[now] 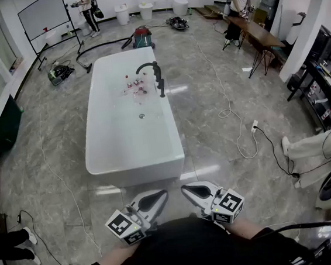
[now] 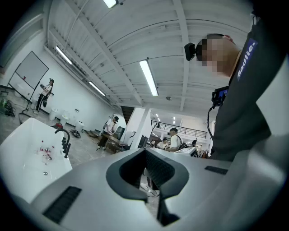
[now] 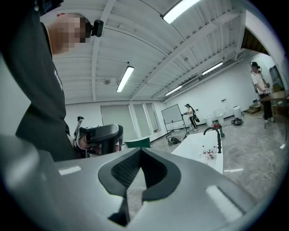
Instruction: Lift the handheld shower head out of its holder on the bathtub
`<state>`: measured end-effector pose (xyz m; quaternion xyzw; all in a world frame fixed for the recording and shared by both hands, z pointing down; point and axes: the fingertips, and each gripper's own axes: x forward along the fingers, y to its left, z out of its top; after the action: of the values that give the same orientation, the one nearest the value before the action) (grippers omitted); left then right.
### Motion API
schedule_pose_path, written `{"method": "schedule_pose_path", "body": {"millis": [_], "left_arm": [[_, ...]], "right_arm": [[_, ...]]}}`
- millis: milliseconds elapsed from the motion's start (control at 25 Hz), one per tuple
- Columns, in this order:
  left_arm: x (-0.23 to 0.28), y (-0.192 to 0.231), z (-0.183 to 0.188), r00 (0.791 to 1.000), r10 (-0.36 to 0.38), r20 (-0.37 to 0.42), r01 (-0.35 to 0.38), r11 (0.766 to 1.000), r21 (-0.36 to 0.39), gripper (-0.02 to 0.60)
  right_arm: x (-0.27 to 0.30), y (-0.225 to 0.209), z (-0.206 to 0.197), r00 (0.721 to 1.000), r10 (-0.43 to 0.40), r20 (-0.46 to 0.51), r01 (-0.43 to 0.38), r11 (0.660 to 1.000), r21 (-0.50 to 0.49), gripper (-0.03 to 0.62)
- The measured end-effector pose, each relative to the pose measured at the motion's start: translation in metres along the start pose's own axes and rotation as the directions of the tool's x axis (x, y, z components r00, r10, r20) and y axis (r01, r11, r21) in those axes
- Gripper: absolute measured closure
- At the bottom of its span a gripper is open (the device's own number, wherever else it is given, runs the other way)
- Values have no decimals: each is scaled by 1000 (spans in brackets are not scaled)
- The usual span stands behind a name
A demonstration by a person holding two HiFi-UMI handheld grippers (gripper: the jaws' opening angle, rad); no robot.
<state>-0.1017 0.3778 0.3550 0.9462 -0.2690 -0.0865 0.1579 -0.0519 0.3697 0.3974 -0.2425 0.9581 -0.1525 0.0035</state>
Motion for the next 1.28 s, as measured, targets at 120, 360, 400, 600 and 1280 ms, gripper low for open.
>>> {"method": "schedule_pose_path", "body": {"millis": [120, 360, 400, 600, 1280], "left_arm": [[-1, -5, 2, 1000, -15, 27, 16, 1000, -25, 588], [-3, -3, 0, 1000, 7, 3, -7, 1000, -27, 588], [-4, -2, -3, 1000, 9, -2, -9, 1000, -19, 588], [-2, -6, -4, 1000, 10, -6, -10, 1000, -11, 588], [30, -9, 4, 997, 72, 34, -73, 997, 25, 588]], "right_arm": [[-2, 2, -4, 1000, -4, -19, 3, 1000, -26, 594], [-3, 3, -14, 1000, 3, -19, -4, 1000, -21, 594], [-3, 2, -13, 1000, 1, -20, -2, 1000, -24, 594], [-10, -3, -10, 1000, 2, 8, -1, 1000, -22, 592], [-34, -30, -2, 999, 47, 27, -47, 999, 6, 592]]}}
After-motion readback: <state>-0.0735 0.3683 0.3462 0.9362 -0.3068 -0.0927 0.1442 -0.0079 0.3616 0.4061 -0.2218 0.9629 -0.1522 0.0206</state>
